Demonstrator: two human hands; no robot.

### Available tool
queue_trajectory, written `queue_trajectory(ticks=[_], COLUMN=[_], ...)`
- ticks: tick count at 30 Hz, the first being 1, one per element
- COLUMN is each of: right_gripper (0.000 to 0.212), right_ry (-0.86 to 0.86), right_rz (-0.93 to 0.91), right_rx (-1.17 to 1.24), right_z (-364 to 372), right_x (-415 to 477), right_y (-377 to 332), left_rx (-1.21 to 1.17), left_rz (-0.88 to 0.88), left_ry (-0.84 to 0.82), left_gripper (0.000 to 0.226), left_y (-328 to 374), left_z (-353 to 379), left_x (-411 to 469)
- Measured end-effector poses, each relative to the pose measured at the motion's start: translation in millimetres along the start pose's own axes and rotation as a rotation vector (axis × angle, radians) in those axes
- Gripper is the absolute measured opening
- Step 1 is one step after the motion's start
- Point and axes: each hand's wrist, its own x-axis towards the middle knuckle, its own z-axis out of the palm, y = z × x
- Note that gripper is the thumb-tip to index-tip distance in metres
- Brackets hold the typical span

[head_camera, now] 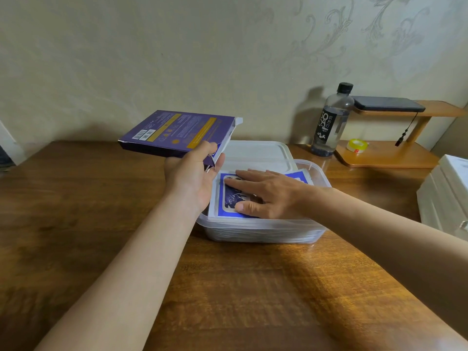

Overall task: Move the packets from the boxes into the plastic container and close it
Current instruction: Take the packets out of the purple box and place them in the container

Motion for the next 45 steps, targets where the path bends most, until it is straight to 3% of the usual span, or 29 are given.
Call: queue_trajectory(ticks=[9, 13, 15, 19, 21, 28, 45], right_gripper=[0.07, 0.072, 0.068, 0.018, 0.012, 0.01, 0.022], right_ry=[-0.033, 0.01, 0.152, 0.682, 0.793, 0.788, 0.621], right_rz=[0.007, 0.003, 0.038, 0.122, 0.169, 0.212, 0.347], right_rx=[-0.073, 0.03, 0.242, 0.553, 0.794, 1.309, 1.41], right_z=[4, 2, -7, -27, -31, -29, -42], right_x=[1, -2, -5, 3, 10, 22, 26], right_y=[2, 2, -1, -11, -19, -46, -62], left_rx=[-0.001, -0.011, -0.017, -0.018, -0.03, -0.124, -0.023], left_rz=[-0.011, -0.024, -0.03, -0.061, -0.081, -0.14, -0.067], left_ry=[-0.016, -0.009, -0.019, -0.005, 0.004, 0.031, -0.009], left_gripper=[0.028, 0.031, 0.029, 0.026, 0.024, 0.054, 0.043], left_y=[0, 2, 2, 3, 4, 8, 1], left_z=[-1, 0, 0, 1, 2, 2, 1], left_x=[-2, -1, -2, -1, 0, 5, 5])
